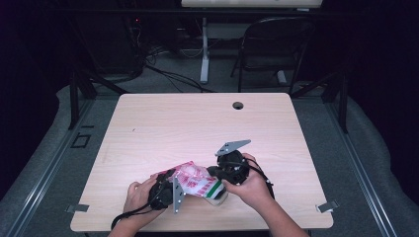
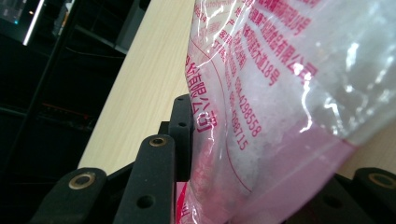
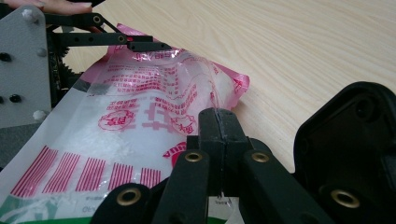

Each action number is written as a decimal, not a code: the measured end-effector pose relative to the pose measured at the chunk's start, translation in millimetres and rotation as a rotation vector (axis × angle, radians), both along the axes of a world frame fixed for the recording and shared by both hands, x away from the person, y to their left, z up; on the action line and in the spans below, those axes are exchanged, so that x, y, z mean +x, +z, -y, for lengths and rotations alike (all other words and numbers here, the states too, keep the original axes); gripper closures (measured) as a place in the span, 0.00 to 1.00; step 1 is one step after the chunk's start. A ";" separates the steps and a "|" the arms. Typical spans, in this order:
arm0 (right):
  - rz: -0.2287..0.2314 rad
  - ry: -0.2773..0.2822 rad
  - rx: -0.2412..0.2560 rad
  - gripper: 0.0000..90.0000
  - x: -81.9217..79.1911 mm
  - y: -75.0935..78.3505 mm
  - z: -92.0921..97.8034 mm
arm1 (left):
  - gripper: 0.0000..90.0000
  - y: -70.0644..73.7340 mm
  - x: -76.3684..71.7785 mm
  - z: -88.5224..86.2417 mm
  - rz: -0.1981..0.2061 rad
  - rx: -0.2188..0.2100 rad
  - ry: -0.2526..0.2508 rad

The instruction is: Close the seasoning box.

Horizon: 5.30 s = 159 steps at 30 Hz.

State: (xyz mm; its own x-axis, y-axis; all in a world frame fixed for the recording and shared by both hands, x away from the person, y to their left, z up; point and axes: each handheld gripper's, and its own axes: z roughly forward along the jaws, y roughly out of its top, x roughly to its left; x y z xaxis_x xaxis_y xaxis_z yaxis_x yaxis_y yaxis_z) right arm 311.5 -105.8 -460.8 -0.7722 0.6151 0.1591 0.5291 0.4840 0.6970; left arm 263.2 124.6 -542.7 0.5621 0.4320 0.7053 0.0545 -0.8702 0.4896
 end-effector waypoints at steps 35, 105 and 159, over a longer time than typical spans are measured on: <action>-0.050 0.019 -0.012 0.82 -2.1 0.8 -5.4 | 0.81 -16.0 14.1 -14.9 -0.224 -0.183 0.025; -0.018 -0.042 0.064 0.80 -8.8 13.2 22.6 | 0.99 -18.9 46.4 -74.6 -0.465 -0.669 0.187; -0.034 -0.046 0.094 0.72 -13.9 8.5 32.9 | 0.84 -14.9 53.1 -139.8 -0.328 -0.748 0.476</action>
